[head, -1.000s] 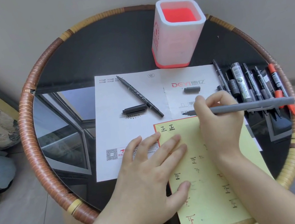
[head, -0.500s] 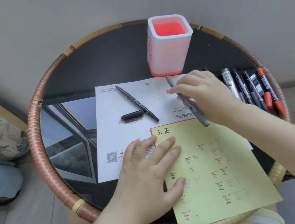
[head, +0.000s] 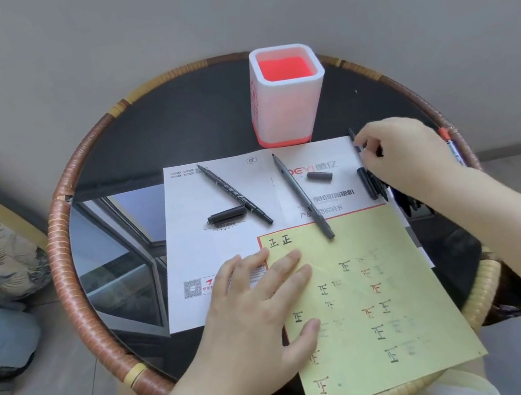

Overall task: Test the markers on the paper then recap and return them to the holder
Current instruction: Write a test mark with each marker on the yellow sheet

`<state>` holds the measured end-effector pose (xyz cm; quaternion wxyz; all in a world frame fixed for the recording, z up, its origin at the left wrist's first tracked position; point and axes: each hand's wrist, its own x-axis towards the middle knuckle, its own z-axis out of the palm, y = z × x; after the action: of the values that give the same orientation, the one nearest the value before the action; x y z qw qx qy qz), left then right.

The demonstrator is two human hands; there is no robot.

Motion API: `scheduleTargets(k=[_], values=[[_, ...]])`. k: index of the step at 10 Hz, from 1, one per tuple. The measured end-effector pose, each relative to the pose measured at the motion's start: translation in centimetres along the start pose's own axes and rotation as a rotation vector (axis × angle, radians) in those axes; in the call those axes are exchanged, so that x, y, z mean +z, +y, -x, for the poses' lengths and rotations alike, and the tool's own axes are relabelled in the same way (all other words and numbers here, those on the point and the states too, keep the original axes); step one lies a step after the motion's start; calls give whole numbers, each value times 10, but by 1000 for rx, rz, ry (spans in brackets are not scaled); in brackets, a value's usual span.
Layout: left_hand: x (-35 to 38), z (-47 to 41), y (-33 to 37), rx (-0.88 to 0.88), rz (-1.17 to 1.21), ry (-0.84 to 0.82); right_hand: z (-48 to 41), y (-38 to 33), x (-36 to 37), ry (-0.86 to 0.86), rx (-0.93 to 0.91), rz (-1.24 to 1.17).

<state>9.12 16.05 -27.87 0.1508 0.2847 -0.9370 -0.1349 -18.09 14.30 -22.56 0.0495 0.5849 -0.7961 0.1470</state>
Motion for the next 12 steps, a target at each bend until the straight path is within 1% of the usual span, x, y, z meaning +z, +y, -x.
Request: scheduleTargets(k=[2, 3, 4, 5, 6, 7, 8, 9, 10, 11, 12], values=[[-1, 0, 1, -3, 7, 1, -8, -4, 2, -153, 201, 58], [-2, 0, 1, -3, 9, -1, -12, -8, 1, -164, 294, 28], [-2, 0, 1, 0, 10, -5, -15, -13, -9, -202, 409, -92], [-2, 0, 1, -2, 14, -11, -7, -20, -32, -152, 396, -234], [-1, 0, 1, -2, 20, -8, 5, -28, -51, -83, 324, -390], [-1, 0, 0, -1, 21, -5, 24, -38, -58, 116, 269, -719], [-1, 1, 0, 4, 20, -5, 42, -50, -58, 340, 133, -877], [-1, 1, 0, -2, 25, -7, 62, -61, -37, 284, -158, -802], [-1, 0, 0, 2, 24, -10, 71, -61, -2, 160, -205, -525], [-1, 0, 0, 2, 21, -8, 69, -63, 14, 140, -243, -400], [-1, 1, 0, 12, 14, -5, 65, -62, 26, 63, -276, -261]])
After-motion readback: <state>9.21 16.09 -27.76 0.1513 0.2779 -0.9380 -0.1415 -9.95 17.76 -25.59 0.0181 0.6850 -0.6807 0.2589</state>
